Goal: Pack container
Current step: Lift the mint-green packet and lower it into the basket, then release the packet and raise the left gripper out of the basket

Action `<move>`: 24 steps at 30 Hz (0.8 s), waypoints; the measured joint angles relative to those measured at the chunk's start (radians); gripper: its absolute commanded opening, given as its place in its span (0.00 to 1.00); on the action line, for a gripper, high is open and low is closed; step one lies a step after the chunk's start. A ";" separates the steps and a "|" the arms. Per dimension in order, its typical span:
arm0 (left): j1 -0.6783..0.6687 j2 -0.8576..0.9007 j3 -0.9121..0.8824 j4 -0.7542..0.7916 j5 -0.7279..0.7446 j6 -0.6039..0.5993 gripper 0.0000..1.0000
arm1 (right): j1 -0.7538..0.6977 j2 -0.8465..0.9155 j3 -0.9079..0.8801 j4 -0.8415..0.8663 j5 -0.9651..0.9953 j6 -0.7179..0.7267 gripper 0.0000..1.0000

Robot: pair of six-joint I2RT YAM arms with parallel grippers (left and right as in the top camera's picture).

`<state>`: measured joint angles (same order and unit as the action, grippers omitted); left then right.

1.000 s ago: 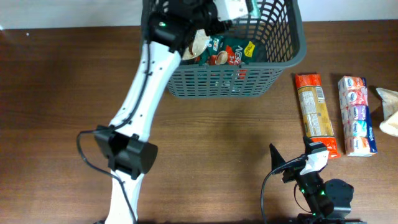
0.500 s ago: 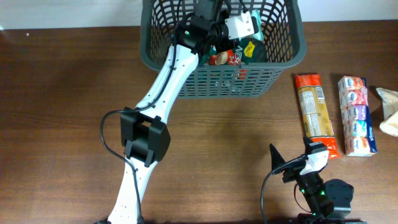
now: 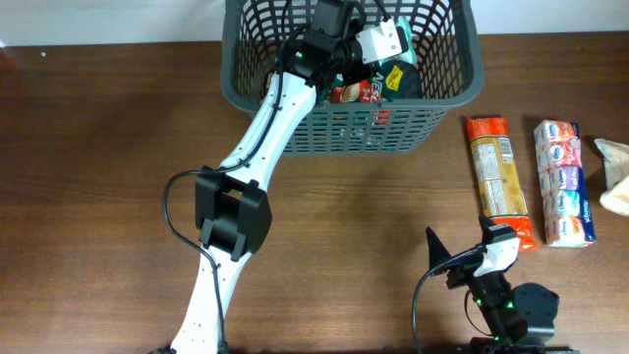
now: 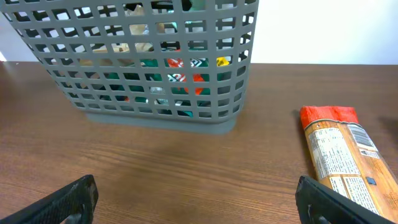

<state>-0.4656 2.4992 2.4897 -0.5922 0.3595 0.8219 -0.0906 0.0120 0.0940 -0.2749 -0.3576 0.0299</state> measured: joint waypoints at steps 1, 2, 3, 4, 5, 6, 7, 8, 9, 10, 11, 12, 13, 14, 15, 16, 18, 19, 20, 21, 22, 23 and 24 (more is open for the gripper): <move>0.000 0.000 0.000 0.002 0.000 -0.013 0.39 | 0.000 0.000 0.000 0.000 0.000 0.001 0.99; 0.000 0.000 0.000 0.005 0.000 -0.027 0.44 | 0.000 0.000 0.000 0.000 0.000 0.001 0.99; 0.000 0.000 0.000 0.007 0.000 -0.043 0.51 | 0.000 0.000 0.000 0.000 0.000 0.000 0.99; 0.000 0.000 0.000 0.007 0.000 -0.062 0.60 | 0.000 0.000 0.000 0.000 0.000 0.000 0.99; 0.000 0.000 0.002 0.008 0.001 -0.081 0.66 | 0.000 0.000 0.000 0.000 0.000 0.000 0.99; 0.000 0.000 0.005 0.008 0.003 -0.107 0.68 | 0.000 0.000 0.000 0.000 0.000 0.001 0.99; 0.000 0.000 0.008 0.007 0.003 -0.124 0.68 | 0.000 0.000 0.000 0.000 0.000 0.001 0.99; 0.000 0.000 0.016 0.008 0.003 -0.161 0.69 | 0.000 0.000 0.000 0.000 0.000 0.001 0.99; 0.000 0.000 0.029 0.008 0.003 -0.203 0.68 | 0.000 0.000 0.000 0.000 0.000 0.001 0.99; 0.003 0.000 0.041 0.004 0.003 -0.228 0.68 | 0.000 0.000 0.000 0.000 0.000 0.000 0.99; 0.003 0.000 0.053 0.000 0.003 -0.251 0.67 | 0.000 0.000 0.000 0.000 0.000 0.001 0.99; 0.005 0.000 0.072 -0.014 0.003 -0.280 0.67 | 0.000 0.000 0.000 0.000 0.000 0.000 0.99; 0.008 -0.001 0.090 -0.026 0.002 -0.309 0.66 | 0.000 0.000 0.000 0.000 0.000 0.000 0.99; 0.013 -0.006 0.105 -0.039 -0.001 -0.335 0.65 | 0.000 0.000 0.000 0.000 0.000 0.002 0.99; 0.023 -0.023 0.126 -0.072 -0.008 -0.375 0.65 | 0.000 0.000 0.000 0.000 0.000 0.000 0.99; 0.031 -0.040 0.138 -0.102 -0.018 -0.397 0.64 | 0.000 0.000 0.000 0.000 0.000 0.001 0.99; 0.049 -0.083 0.159 -0.177 -0.040 -0.428 0.63 | 0.000 0.000 0.000 0.000 0.000 0.000 0.99; 0.061 -0.114 0.165 -0.225 -0.055 -0.441 0.62 | 0.000 0.000 0.000 0.000 0.000 0.000 0.99; 0.073 -0.148 0.172 -0.278 -0.066 -0.454 0.59 | 0.000 0.000 0.000 0.000 0.000 0.001 0.99; 0.084 -0.179 0.175 -0.325 -0.076 -0.470 0.56 | 0.000 0.000 0.000 0.000 0.000 0.000 0.99; 0.098 -0.216 0.179 -0.385 -0.084 -0.493 0.52 | 0.000 0.000 0.000 0.000 0.000 0.000 0.99; 0.117 -0.268 0.184 -0.449 -0.092 -0.529 0.51 | 0.000 0.000 0.000 0.000 0.000 0.001 0.99; 0.133 -0.299 0.192 -0.489 -0.100 -0.555 0.50 | 0.000 0.000 0.000 0.000 0.000 0.000 0.99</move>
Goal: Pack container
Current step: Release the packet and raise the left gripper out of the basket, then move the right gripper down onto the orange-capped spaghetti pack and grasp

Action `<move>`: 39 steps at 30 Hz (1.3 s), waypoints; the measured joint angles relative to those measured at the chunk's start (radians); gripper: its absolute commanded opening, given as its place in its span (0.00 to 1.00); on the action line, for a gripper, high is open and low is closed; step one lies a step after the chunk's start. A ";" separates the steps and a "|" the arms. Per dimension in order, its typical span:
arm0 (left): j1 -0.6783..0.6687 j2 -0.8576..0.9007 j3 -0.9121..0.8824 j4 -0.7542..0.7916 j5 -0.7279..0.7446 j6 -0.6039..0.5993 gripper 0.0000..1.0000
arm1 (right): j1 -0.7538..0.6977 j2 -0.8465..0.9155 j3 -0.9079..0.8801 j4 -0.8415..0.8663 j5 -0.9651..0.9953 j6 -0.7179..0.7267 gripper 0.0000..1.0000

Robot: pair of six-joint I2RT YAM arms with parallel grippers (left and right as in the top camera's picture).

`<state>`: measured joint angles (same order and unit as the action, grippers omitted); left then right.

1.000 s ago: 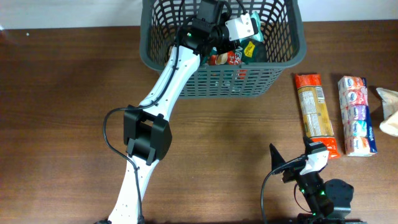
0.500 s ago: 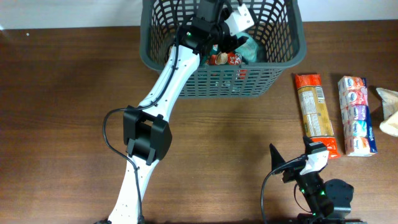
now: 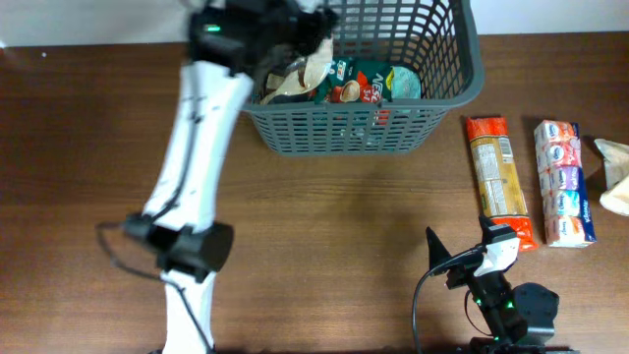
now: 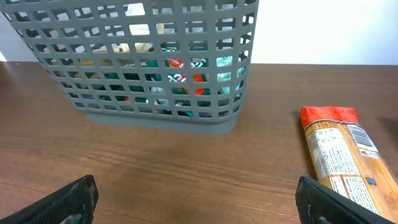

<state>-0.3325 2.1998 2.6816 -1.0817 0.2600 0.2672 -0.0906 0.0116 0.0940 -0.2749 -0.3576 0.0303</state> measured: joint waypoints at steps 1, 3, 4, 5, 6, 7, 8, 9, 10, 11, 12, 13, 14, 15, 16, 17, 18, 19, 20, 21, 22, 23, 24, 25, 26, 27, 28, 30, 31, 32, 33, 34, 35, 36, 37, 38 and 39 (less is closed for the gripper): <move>0.016 -0.032 0.005 -0.067 -0.005 -0.025 0.50 | 0.000 0.000 0.000 0.000 0.000 0.000 0.99; 0.057 -0.094 0.010 -0.177 -0.010 -0.079 0.50 | 0.000 0.000 0.000 0.000 0.000 0.001 0.99; 0.072 -0.111 0.012 -0.210 -0.012 -0.092 0.51 | 0.000 0.000 0.000 0.000 0.000 0.000 0.99; 0.092 -0.128 0.014 -0.248 -0.018 -0.107 0.52 | 0.000 0.000 0.000 0.000 0.000 0.000 0.99; 0.113 -0.143 0.014 -0.299 -0.030 -0.119 0.56 | 0.000 0.000 0.000 0.000 0.000 0.000 0.99; 0.137 -0.156 0.014 -0.350 -0.045 -0.131 0.58 | 0.000 0.000 0.000 0.000 0.000 0.000 0.99; 0.161 -0.164 0.014 -0.396 -0.063 -0.140 0.61 | 0.000 0.000 0.000 0.000 0.000 0.000 0.99; 0.183 -0.169 0.014 -0.447 -0.089 -0.148 0.64 | 0.000 0.000 0.000 0.000 0.000 0.000 0.99; 0.208 -0.173 0.014 -0.500 -0.119 -0.153 0.64 | 0.000 0.000 0.000 0.000 0.000 0.000 0.99; 0.235 -0.175 0.014 -0.533 -0.148 -0.160 0.76 | 0.000 0.000 0.000 0.000 0.000 0.000 0.99; 0.250 -0.175 0.014 -0.557 -0.162 -0.160 0.99 | 0.000 0.000 0.000 0.000 0.000 0.000 0.99; 0.270 -0.176 0.014 -0.585 -0.178 -0.166 0.99 | 0.000 0.000 0.000 0.000 0.000 0.000 0.99; 0.294 -0.176 0.014 -0.602 -0.195 -0.164 0.99 | 0.000 0.000 0.000 0.000 0.000 0.000 0.99; 0.306 -0.176 0.014 -0.603 -0.201 -0.164 0.99 | 0.000 0.000 0.000 0.000 0.000 0.000 0.99; 0.325 -0.176 0.014 -0.603 -0.212 -0.168 0.99 | 0.000 0.000 0.000 0.000 0.000 0.001 0.99; 0.341 -0.176 0.014 -0.603 -0.220 -0.168 0.99 | 0.000 0.000 0.000 0.000 0.000 0.000 0.99; 0.351 -0.176 0.014 -0.603 -0.225 -0.167 0.99 | 0.000 0.000 0.000 0.000 0.000 0.000 0.99; 0.360 -0.176 0.014 -0.603 -0.234 -0.168 0.99 | 0.000 0.000 0.000 0.000 0.000 0.000 0.99; 0.362 -0.176 0.013 -0.603 -0.235 -0.167 0.99 | 0.000 0.000 0.000 0.000 0.000 0.000 0.99; 0.362 -0.176 0.013 -0.603 -0.236 -0.167 0.99 | 0.000 0.000 0.000 0.000 0.000 0.001 0.99; 0.362 -0.176 0.013 -0.603 -0.236 -0.167 0.99 | 0.000 0.000 0.000 0.000 0.000 0.000 0.99; 0.361 -0.176 0.013 -0.603 -0.236 -0.167 0.99 | 0.000 0.000 0.000 0.000 0.000 0.000 0.99; 0.361 -0.176 0.013 -0.603 -0.236 -0.167 0.99 | 0.000 0.000 0.000 0.000 0.000 0.000 0.99; 0.361 -0.176 0.013 -0.603 -0.236 -0.167 0.99 | 0.000 0.000 0.000 0.000 0.000 0.000 0.99; 0.361 -0.176 0.013 -0.603 -0.236 -0.167 0.99 | 0.000 0.000 0.000 0.000 0.000 0.001 0.99; 0.361 -0.176 0.013 -0.603 -0.237 -0.167 0.99 | 0.000 0.000 0.000 0.000 0.000 0.000 0.99; 0.361 -0.176 0.013 -0.603 -0.238 -0.167 0.99 | 0.000 0.000 0.000 0.000 0.004 0.000 0.99; 0.361 -0.176 0.013 -0.603 -0.239 -0.167 0.99 | 0.000 0.000 0.000 0.000 0.013 0.000 0.99; 0.361 -0.176 0.013 -0.603 -0.239 -0.167 0.99 | 0.000 0.000 0.000 -0.002 0.016 0.000 0.99; 0.361 -0.176 0.013 -0.603 -0.239 -0.167 0.99 | 0.000 0.000 0.000 -0.005 0.016 0.000 0.99; 0.361 -0.176 0.013 -0.603 -0.239 -0.167 0.99 | 0.000 0.000 0.005 -0.023 0.016 0.000 0.99; 0.361 -0.176 0.013 -0.603 -0.239 -0.167 0.99 | 0.000 0.000 0.010 -0.040 0.016 -0.001 0.99; 0.361 -0.176 0.013 -0.603 -0.239 -0.167 0.99 | 0.000 0.000 0.023 -0.085 0.019 -0.002 0.99; 0.361 -0.176 0.013 -0.603 -0.239 -0.167 0.99 | 0.000 0.002 0.031 -0.116 0.024 -0.001 0.99; 0.361 -0.176 0.013 -0.603 -0.239 -0.167 0.99 | 0.000 0.005 0.039 -0.137 0.029 -0.002 0.99; 0.361 -0.176 0.013 -0.603 -0.239 -0.168 0.99 | 0.000 0.017 0.066 -0.189 0.047 -0.003 0.99; 0.361 -0.176 0.013 -0.603 -0.239 -0.167 0.99 | 0.000 0.034 0.089 -0.215 0.055 -0.005 0.99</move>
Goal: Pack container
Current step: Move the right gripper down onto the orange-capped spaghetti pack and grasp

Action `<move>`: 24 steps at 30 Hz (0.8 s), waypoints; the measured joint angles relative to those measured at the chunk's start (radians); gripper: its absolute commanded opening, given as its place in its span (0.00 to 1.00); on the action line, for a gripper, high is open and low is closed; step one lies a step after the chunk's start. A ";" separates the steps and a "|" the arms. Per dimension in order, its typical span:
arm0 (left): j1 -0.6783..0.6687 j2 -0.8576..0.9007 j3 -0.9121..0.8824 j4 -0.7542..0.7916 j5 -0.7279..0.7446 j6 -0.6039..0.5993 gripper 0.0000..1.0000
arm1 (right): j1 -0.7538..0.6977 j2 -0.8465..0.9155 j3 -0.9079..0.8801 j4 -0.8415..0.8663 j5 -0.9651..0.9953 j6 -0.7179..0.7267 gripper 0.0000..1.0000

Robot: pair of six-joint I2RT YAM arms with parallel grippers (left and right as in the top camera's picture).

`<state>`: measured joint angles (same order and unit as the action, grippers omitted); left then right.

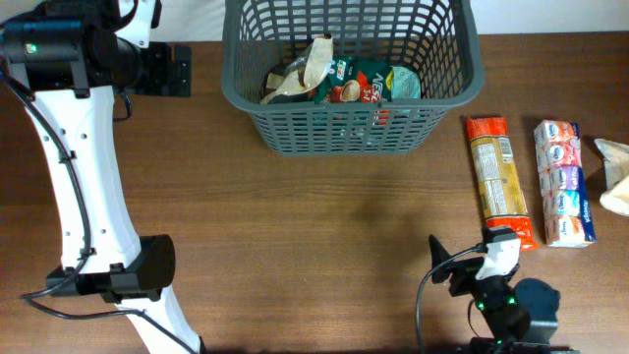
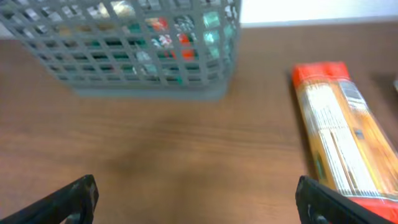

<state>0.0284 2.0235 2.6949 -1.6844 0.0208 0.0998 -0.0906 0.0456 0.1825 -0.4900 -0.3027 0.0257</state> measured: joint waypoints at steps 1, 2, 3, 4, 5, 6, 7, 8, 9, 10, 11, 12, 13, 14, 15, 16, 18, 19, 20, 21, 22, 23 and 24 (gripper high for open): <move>0.000 0.000 0.000 -0.001 0.000 0.000 0.99 | 0.000 0.027 0.036 -0.031 0.020 -0.003 0.99; 0.000 0.000 0.000 0.000 0.000 0.000 0.99 | 0.000 0.072 0.095 -0.068 0.046 -0.011 0.99; 0.000 0.000 0.000 -0.001 -0.001 0.000 0.99 | 0.000 0.096 0.126 -0.077 0.056 -0.016 0.99; 0.000 0.000 0.000 0.000 -0.003 0.000 0.99 | 0.000 0.152 0.200 -0.122 0.076 -0.038 0.99; 0.000 0.000 0.000 -0.002 -0.003 0.000 0.99 | 0.000 0.187 0.241 -0.145 0.085 -0.053 0.99; 0.000 0.000 0.000 -0.002 -0.003 0.000 0.99 | 0.000 0.254 0.314 -0.182 0.101 -0.080 0.99; 0.000 0.000 0.000 -0.003 -0.003 0.000 0.99 | 0.000 0.327 0.387 -0.212 0.114 -0.103 0.99; 0.000 0.000 0.000 -0.002 -0.003 0.000 0.99 | 0.000 0.401 0.461 -0.222 0.128 -0.126 0.99; 0.000 0.000 0.000 -0.001 -0.004 0.000 0.99 | 0.000 0.444 0.505 -0.241 0.135 -0.142 0.99; 0.000 0.000 -0.001 -0.002 -0.003 0.000 0.99 | 0.000 0.508 0.570 -0.262 0.142 -0.164 0.99; 0.000 0.000 -0.001 -0.002 -0.003 0.000 0.99 | 0.000 0.575 0.636 -0.273 0.149 -0.182 0.99; 0.000 0.000 -0.001 -0.002 -0.003 0.000 0.99 | 0.000 0.637 0.704 -0.306 0.148 -0.193 0.99; 0.000 0.000 -0.001 -0.002 -0.003 0.000 0.99 | 0.000 0.685 0.760 -0.328 0.146 -0.203 0.99; 0.000 0.000 -0.001 -0.002 -0.003 0.000 0.99 | 0.000 0.735 0.823 -0.378 0.138 -0.213 0.99; 0.000 0.000 -0.001 -0.002 -0.003 0.000 0.99 | 0.000 0.765 0.863 -0.413 0.132 -0.216 0.99; 0.000 0.000 -0.001 -0.002 -0.003 0.000 0.99 | 0.000 0.806 0.919 -0.456 0.125 -0.220 0.99; 0.000 0.000 -0.001 -0.002 -0.003 0.000 0.99 | 0.000 0.859 0.998 -0.506 0.117 -0.228 0.99; 0.000 0.000 -0.001 -0.002 -0.003 0.000 0.99 | 0.000 0.886 1.038 -0.537 0.115 -0.232 0.99; 0.000 0.000 -0.001 -0.002 -0.003 0.000 0.99 | 0.000 0.903 1.065 -0.556 0.114 -0.233 0.99; 0.000 0.000 -0.001 -0.002 -0.003 0.000 0.99 | 0.000 0.928 1.102 -0.577 0.114 -0.234 0.99; 0.000 0.000 -0.001 -0.002 -0.003 0.000 0.99 | -0.006 0.957 1.139 -0.600 0.114 -0.231 0.99; 0.000 0.000 -0.001 -0.002 -0.003 0.000 0.99 | -0.016 0.982 1.168 -0.620 0.114 -0.226 0.99; 0.000 0.000 -0.001 -0.002 -0.003 0.000 0.99 | -0.026 1.007 1.192 -0.636 0.114 -0.219 0.99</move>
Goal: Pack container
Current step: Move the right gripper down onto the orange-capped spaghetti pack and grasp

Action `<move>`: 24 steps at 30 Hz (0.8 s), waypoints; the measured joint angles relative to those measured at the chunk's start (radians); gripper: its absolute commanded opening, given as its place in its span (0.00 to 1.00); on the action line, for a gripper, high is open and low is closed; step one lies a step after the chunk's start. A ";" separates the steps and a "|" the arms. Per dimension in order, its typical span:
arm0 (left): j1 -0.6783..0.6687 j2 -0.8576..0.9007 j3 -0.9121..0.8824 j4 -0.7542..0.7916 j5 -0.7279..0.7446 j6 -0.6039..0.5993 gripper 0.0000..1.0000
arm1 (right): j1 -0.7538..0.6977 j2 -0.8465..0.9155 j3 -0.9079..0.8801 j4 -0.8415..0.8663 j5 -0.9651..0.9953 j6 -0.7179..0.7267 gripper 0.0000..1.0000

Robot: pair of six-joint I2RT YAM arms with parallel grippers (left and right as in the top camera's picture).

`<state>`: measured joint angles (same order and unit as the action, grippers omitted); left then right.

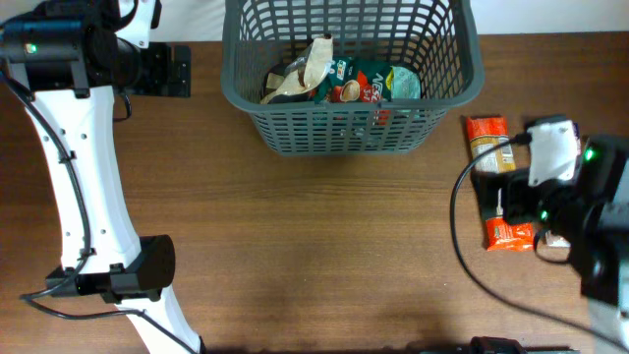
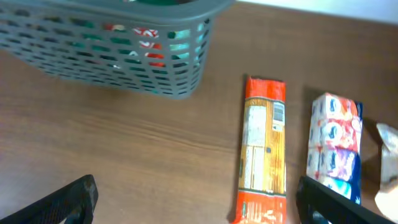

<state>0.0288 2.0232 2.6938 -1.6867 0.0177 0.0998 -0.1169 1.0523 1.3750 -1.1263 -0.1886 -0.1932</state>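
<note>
The grey mesh basket [image 1: 447, 93] stands at the back centre, holding a green-and-red packet [image 1: 371, 81] and a tan bag [image 1: 300, 77]. A long orange pasta packet [image 2: 264, 152] lies on the table right of the basket. My right gripper [image 2: 196, 202] hangs high above the table with its fingers [image 2: 74, 198] spread wide and nothing between them; the packet lies inside its right finger. In the overhead view the right arm [image 1: 560, 182] covers the packet's middle. My left gripper [image 1: 162, 69] is far left of the basket, its jaws unclear.
A pink, white and blue multipack [image 2: 336, 146] lies right of the orange packet, with a cream wrapped item [image 2: 388, 146] beyond it at the table's right edge. The left arm [image 1: 84, 187] stretches along the table's left side. The table is brown wood [image 1: 324, 246].
My right arm has gone from low at the table's front edge to high over the orange packet, and its camera now looks down on the packet and the multipack. The left arm has not moved.
My left gripper was inside the basket over the green packet. Then it was at the basket's left rim, with the packet lying inside. Then it stood far left of the basket and stayed there. The right arm rested low in front, and now hangs over the orange packet.
</note>
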 measured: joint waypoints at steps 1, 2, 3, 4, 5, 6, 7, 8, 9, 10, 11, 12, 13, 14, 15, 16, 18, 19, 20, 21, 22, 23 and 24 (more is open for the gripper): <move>0.000 0.000 0.000 0.000 0.000 0.000 0.99 | -0.019 0.034 0.029 -0.027 0.000 0.008 0.99; 0.000 0.000 0.000 0.000 0.000 0.000 0.99 | -0.036 0.063 0.048 -0.045 0.000 0.015 0.99; 0.000 0.000 0.000 0.000 0.000 0.000 0.99 | -0.060 0.105 0.069 -0.068 0.000 0.021 0.99; 0.000 0.000 0.000 0.000 0.000 0.000 0.99 | -0.077 0.135 0.080 -0.080 0.000 0.026 0.99; 0.000 0.000 0.000 0.000 0.000 0.000 0.99 | -0.089 0.156 0.084 -0.087 -0.001 0.031 0.99; 0.000 0.000 0.000 0.000 0.000 0.000 0.99 | -0.122 0.211 0.089 -0.098 -0.001 0.034 0.99; 0.000 0.000 0.000 0.000 0.000 0.000 0.99 | -0.138 0.238 0.089 -0.101 0.000 0.037 0.99; 0.000 0.000 0.000 0.000 0.000 0.000 0.99 | -0.162 0.275 0.089 -0.103 -0.003 0.037 0.99; 0.000 0.000 0.000 0.000 0.000 0.000 0.99 | -0.184 0.311 0.089 -0.102 -0.004 0.039 0.99; 0.000 0.000 0.000 0.000 0.000 0.000 0.99 | -0.198 0.335 0.089 -0.100 -0.004 0.040 0.99; 0.000 0.000 0.000 0.000 0.000 0.000 0.99 | -0.218 0.370 0.089 -0.096 -0.004 0.040 0.99; 0.000 0.000 0.000 0.000 0.000 0.000 0.99 | -0.232 0.399 0.089 -0.090 -0.003 0.041 0.99; 0.000 0.000 0.000 0.000 0.000 0.000 0.99 | -0.242 0.423 0.089 -0.080 -0.001 0.041 0.99; 0.000 0.000 0.000 0.000 0.000 0.000 0.99 | -0.251 0.447 0.089 -0.067 0.007 0.040 0.99; 0.000 0.000 0.000 0.000 0.000 0.000 0.99 | -0.257 0.470 0.089 -0.051 0.015 0.041 0.99; 0.000 0.000 0.000 0.000 0.000 0.000 0.99 | -0.261 0.487 0.089 -0.035 0.023 0.041 0.99; 0.000 0.000 0.000 0.000 0.000 0.000 0.99 | -0.265 0.534 0.089 0.016 0.043 0.042 0.99; 0.000 0.000 0.000 0.000 0.000 0.000 0.99 | -0.266 0.558 0.089 0.043 0.050 0.041 0.99; 0.000 0.000 0.000 0.000 0.000 0.000 0.99 | -0.266 0.582 0.089 0.067 0.055 0.040 0.99; 0.000 0.000 0.000 0.000 0.000 0.000 0.99 | -0.266 0.604 0.089 0.086 0.059 0.040 0.99; 0.000 0.000 0.000 0.000 0.000 0.000 0.99 | -0.266 0.623 0.089 0.099 0.061 0.037 0.99; 0.000 0.000 0.000 0.000 0.000 0.000 0.99 | -0.266 0.648 0.089 0.114 0.065 0.032 0.99; 0.000 0.000 0.000 0.000 0.000 0.000 0.99 | -0.266 0.672 0.089 0.127 0.068 0.027 0.99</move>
<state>0.0288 2.0232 2.6938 -1.6867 0.0177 0.0998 -0.3828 1.7245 1.4643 -0.9989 -0.1204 -0.1661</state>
